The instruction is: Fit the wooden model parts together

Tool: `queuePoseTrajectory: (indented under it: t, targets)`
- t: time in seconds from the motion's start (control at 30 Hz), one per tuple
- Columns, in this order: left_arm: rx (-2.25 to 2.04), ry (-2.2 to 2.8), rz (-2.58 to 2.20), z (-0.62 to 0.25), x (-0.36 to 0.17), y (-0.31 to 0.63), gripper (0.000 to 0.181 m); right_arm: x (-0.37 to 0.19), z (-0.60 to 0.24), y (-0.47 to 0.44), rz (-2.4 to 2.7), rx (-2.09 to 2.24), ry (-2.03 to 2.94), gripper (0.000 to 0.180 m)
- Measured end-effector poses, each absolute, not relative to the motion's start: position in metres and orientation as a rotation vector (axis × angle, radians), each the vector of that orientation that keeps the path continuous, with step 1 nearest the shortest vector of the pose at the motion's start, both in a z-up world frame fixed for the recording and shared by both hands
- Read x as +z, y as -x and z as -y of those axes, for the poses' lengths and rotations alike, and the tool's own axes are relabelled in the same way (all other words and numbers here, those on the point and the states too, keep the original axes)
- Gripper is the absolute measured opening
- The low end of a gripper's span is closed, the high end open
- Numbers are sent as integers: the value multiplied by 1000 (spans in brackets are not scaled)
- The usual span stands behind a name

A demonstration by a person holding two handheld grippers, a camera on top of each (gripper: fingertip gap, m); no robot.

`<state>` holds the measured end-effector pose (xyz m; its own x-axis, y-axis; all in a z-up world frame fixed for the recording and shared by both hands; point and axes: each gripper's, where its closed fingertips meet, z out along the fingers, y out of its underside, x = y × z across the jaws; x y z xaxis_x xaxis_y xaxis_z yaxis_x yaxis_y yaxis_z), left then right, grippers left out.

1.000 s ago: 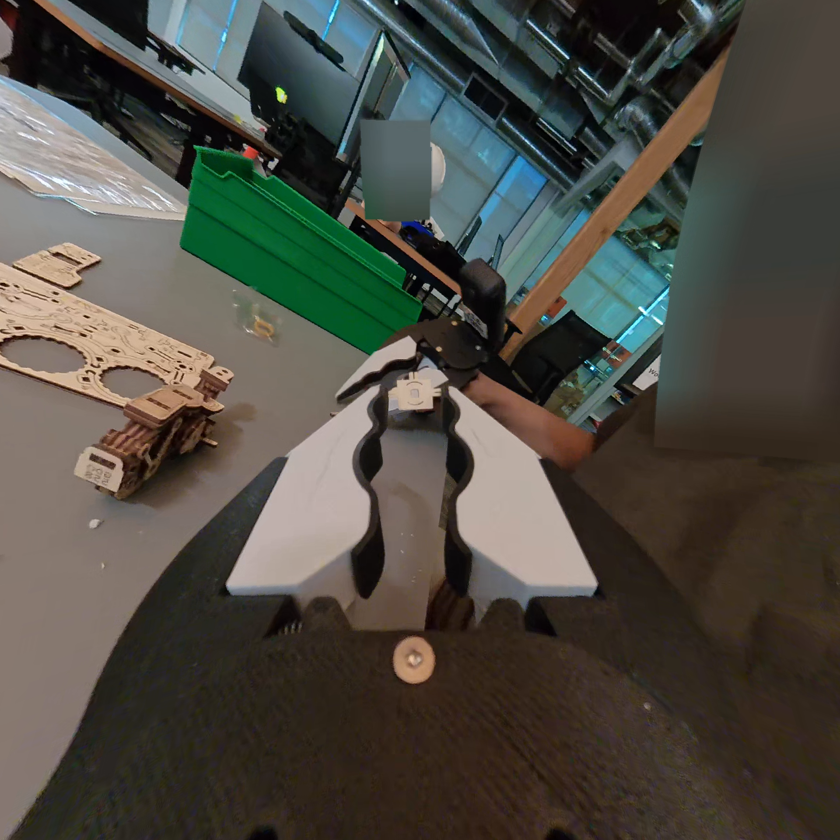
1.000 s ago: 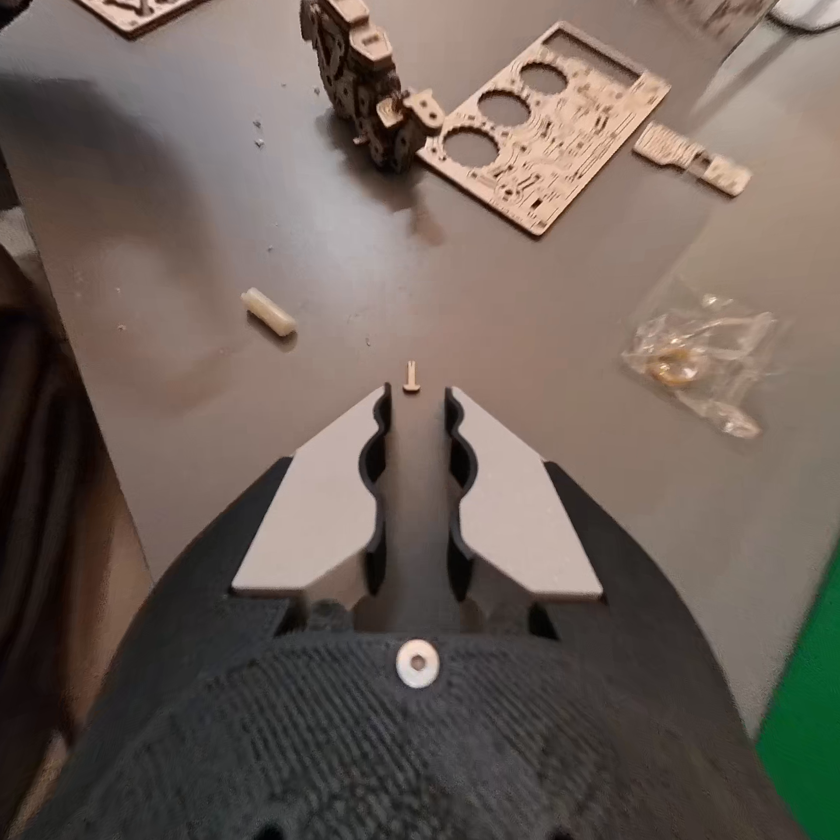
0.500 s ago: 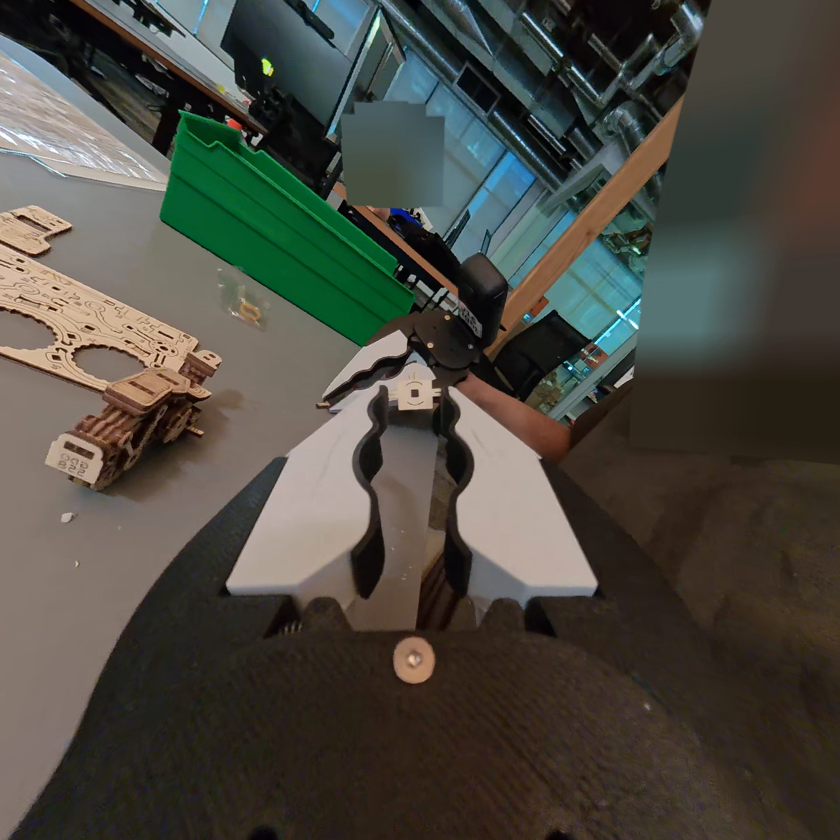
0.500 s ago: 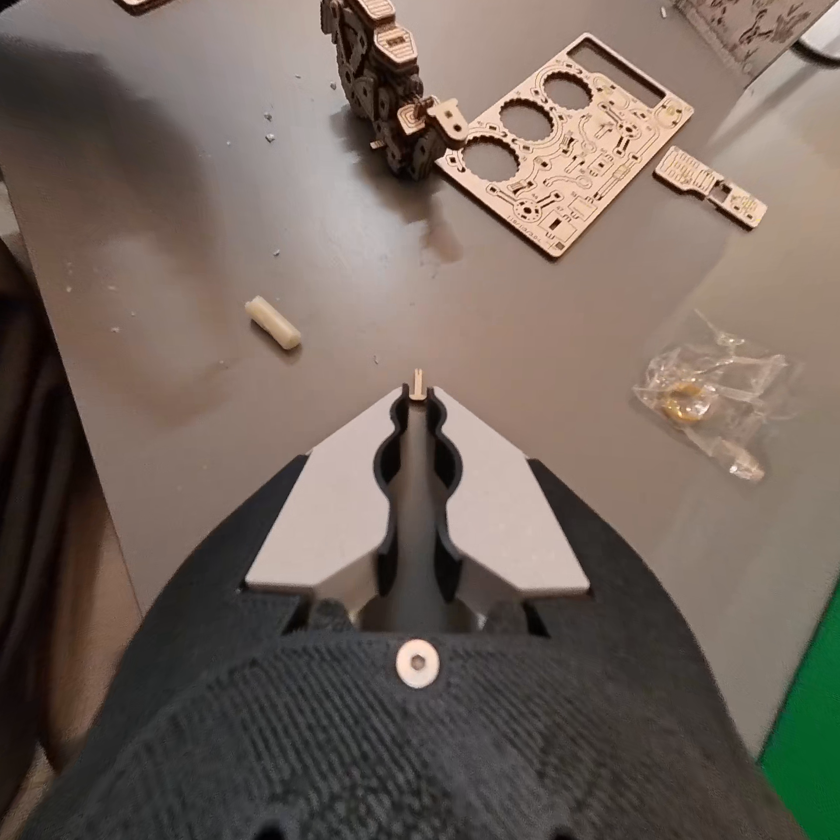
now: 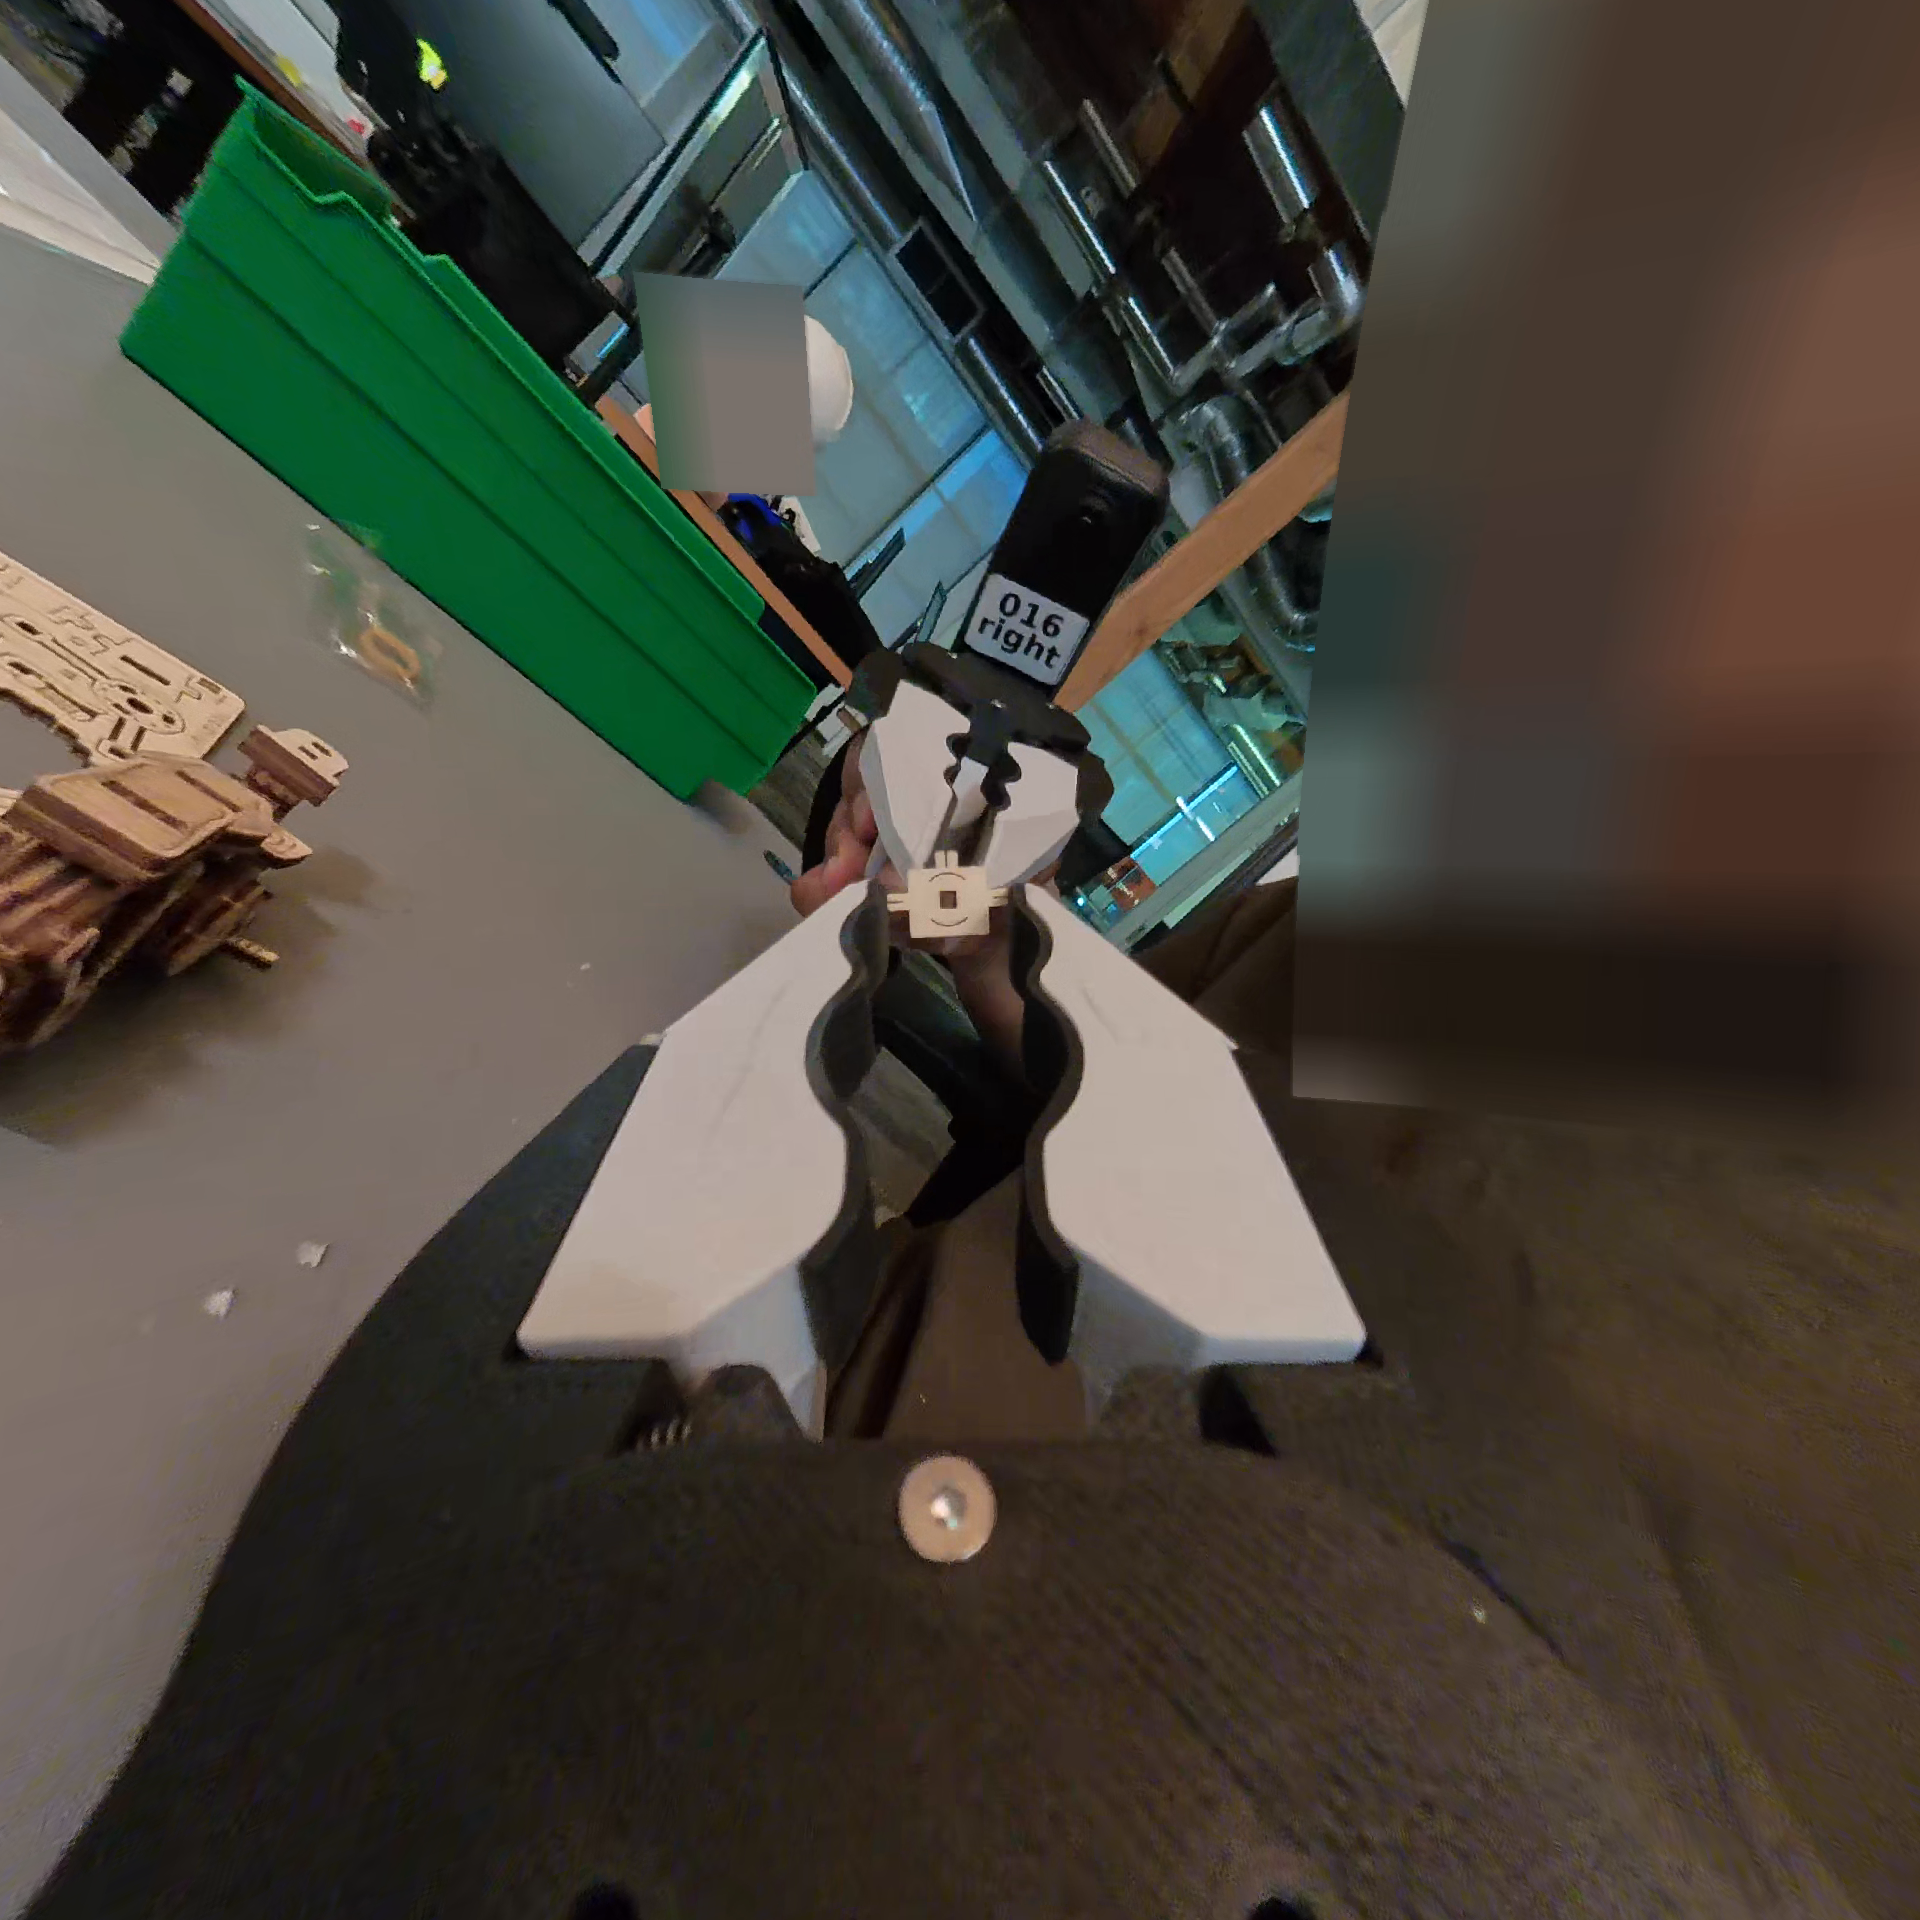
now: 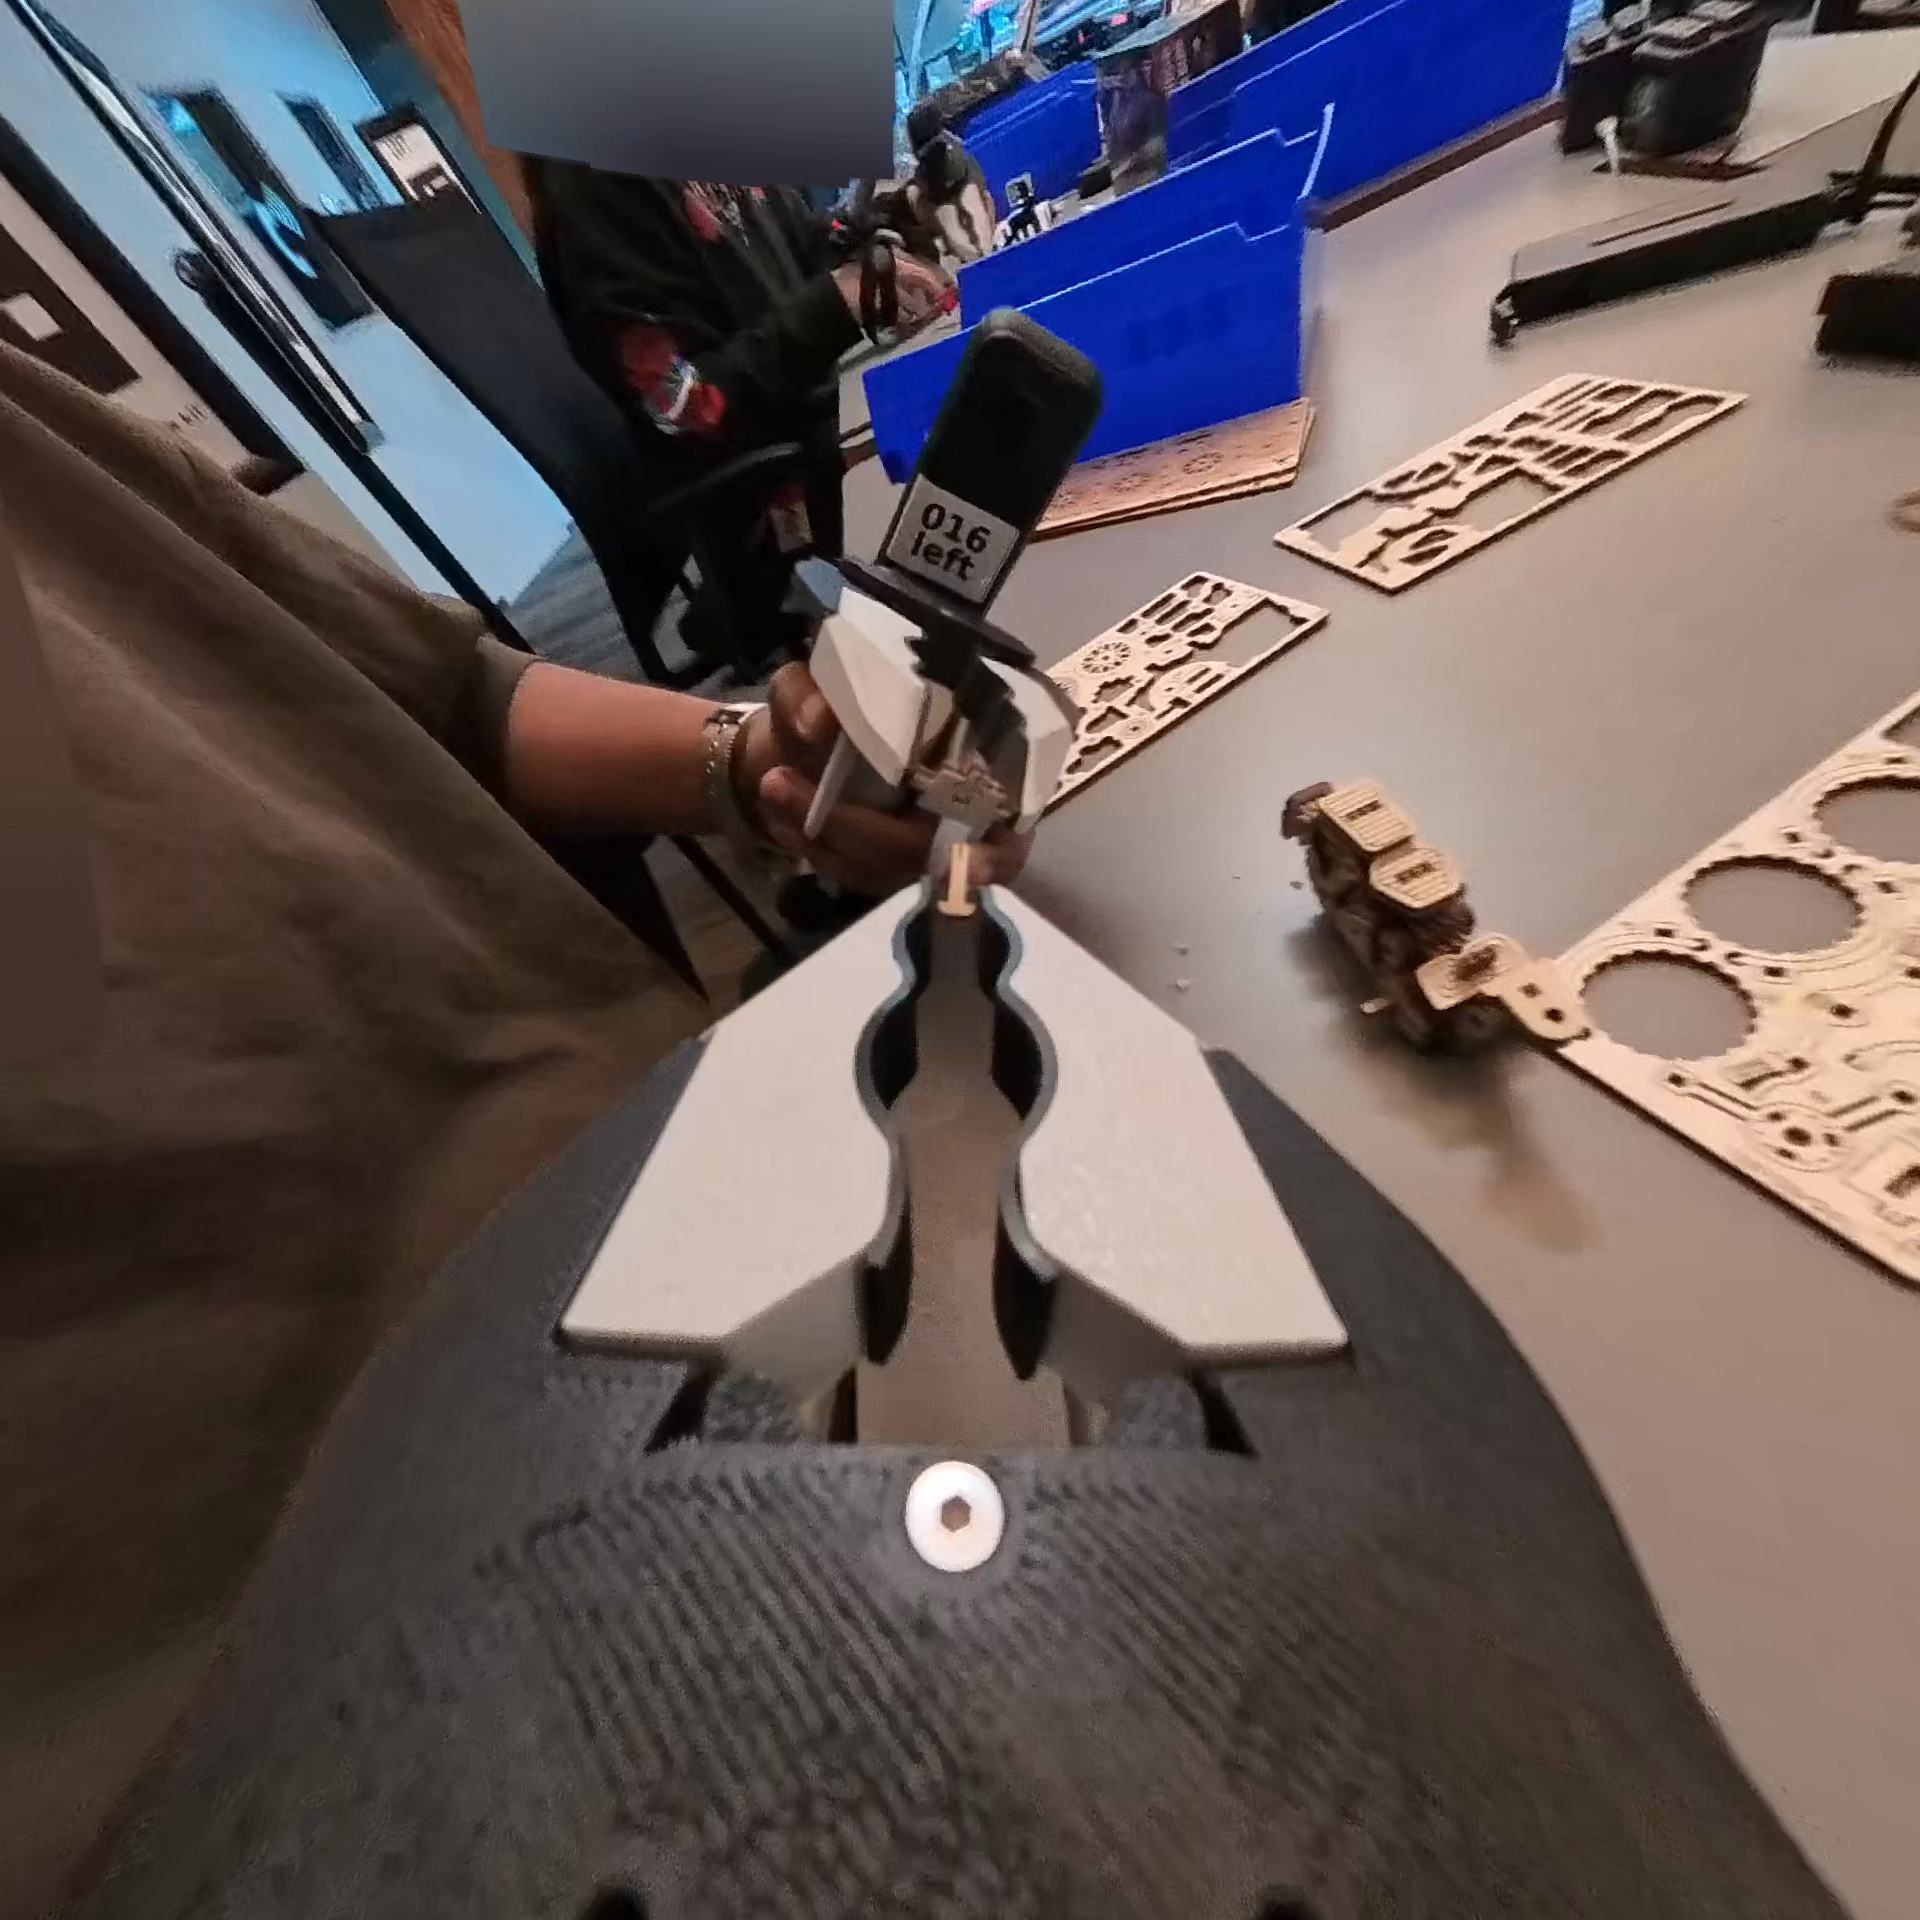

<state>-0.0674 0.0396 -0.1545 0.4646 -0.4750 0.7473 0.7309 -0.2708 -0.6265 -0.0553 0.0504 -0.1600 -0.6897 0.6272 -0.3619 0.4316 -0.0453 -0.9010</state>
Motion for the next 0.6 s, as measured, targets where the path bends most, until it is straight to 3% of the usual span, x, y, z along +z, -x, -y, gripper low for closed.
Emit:
queuePoseTrajectory:
  t: [0.03,0.6]
  targets:
    - [-1173,1439,230,-40,-155,65,20,-161,-49,55,2051,1847,1167,5]
    - [-1069,1593,36,-38,-167,38,20,-178,-36,39,2100,2084,1230,4]
